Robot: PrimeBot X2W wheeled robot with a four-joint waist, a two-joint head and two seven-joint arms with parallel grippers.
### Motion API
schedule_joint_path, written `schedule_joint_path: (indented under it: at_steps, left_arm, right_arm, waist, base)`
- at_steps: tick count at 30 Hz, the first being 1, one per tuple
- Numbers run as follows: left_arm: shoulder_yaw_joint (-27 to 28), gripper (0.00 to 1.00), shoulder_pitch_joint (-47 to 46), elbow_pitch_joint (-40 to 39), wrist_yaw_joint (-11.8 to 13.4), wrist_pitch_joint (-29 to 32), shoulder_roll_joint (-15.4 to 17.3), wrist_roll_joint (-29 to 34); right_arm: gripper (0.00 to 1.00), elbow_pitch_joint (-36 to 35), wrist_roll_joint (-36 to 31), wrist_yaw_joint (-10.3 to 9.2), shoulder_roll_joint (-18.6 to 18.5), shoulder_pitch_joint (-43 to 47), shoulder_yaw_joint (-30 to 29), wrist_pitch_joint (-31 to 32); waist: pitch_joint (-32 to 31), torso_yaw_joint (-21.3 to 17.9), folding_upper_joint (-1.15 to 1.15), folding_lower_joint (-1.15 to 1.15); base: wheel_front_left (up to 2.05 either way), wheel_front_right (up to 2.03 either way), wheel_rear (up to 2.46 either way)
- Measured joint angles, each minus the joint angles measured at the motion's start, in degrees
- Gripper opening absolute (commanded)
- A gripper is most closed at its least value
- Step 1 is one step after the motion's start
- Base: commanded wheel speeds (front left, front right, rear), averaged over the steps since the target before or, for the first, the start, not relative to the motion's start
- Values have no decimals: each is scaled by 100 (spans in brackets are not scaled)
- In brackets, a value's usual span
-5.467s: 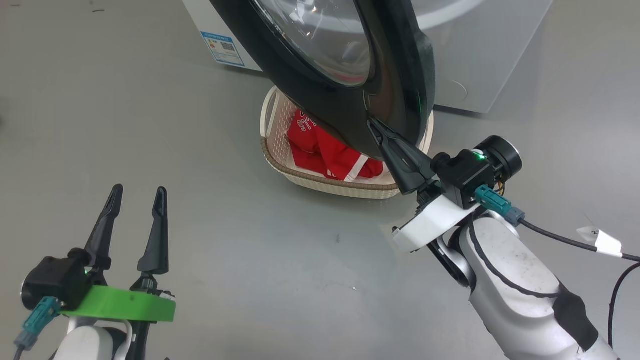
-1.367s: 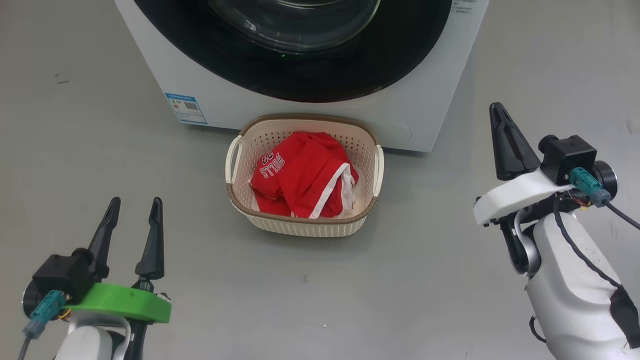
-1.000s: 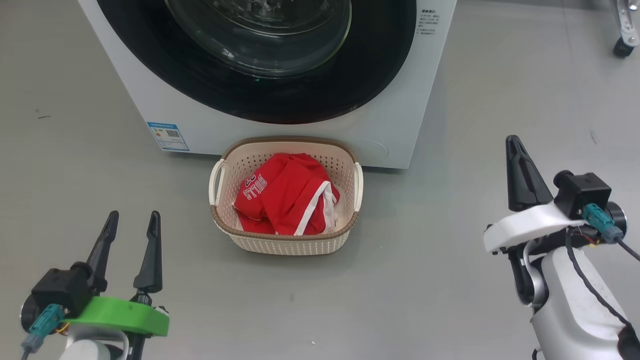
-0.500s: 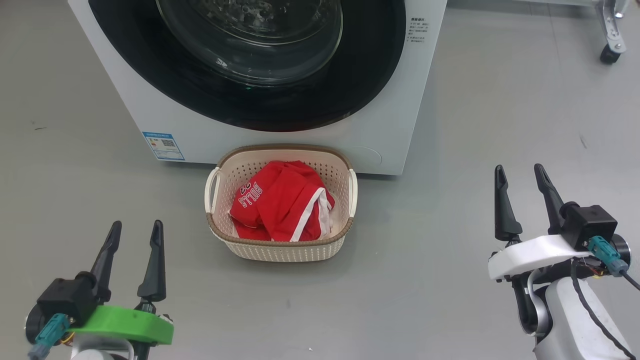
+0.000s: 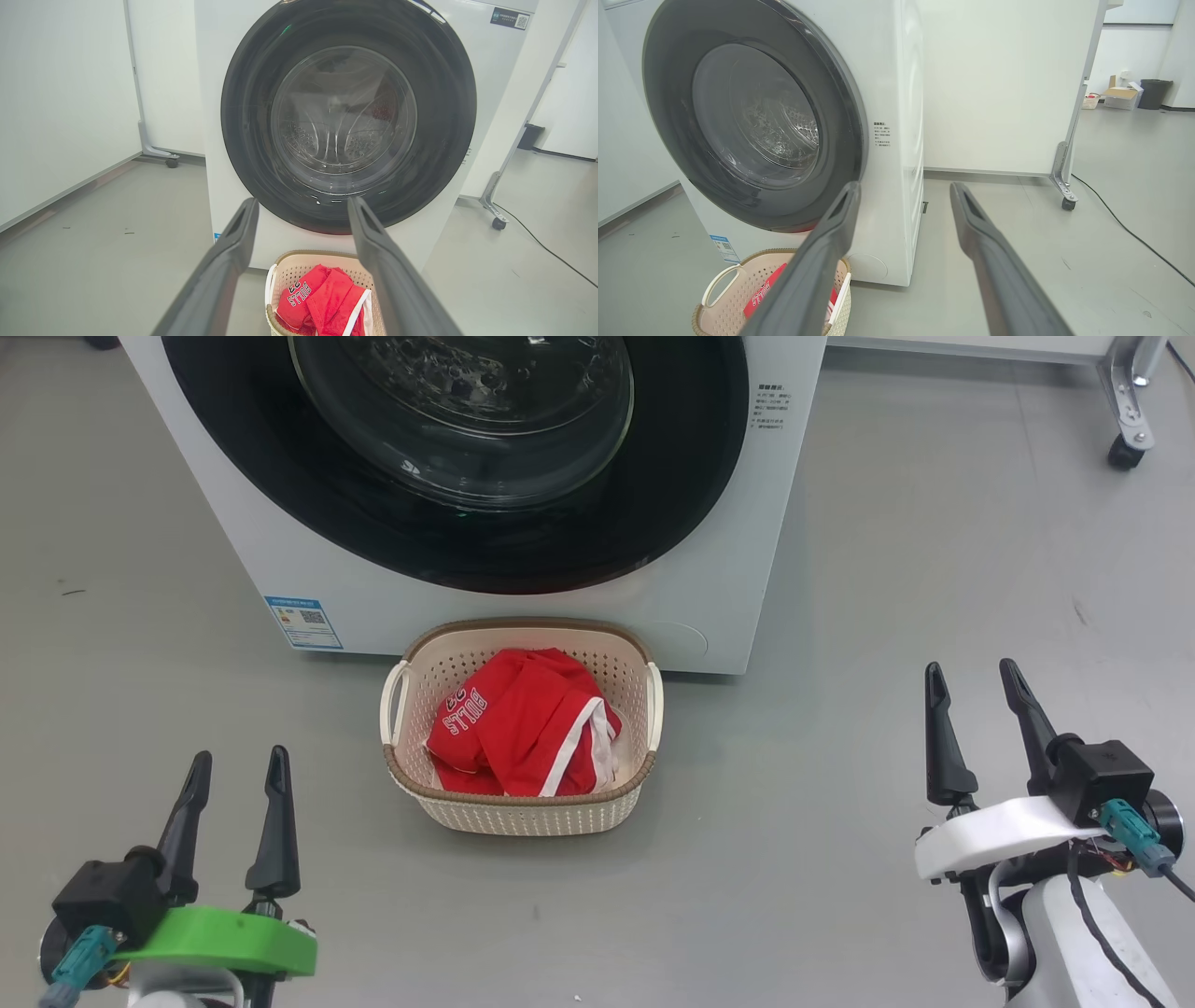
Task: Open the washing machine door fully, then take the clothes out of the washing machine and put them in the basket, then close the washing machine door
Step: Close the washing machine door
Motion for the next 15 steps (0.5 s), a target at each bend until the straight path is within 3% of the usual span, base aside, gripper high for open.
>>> schedule_joint_path:
  at_steps: [15]
  left_arm:
    - [-307, 100, 122, 1, 0, 1, 77, -80]
  right_arm:
    - [100, -145, -24, -1, 69, 163, -23, 0]
  waist:
    - [42, -3, 0, 0]
  base:
    - [0, 0, 0]
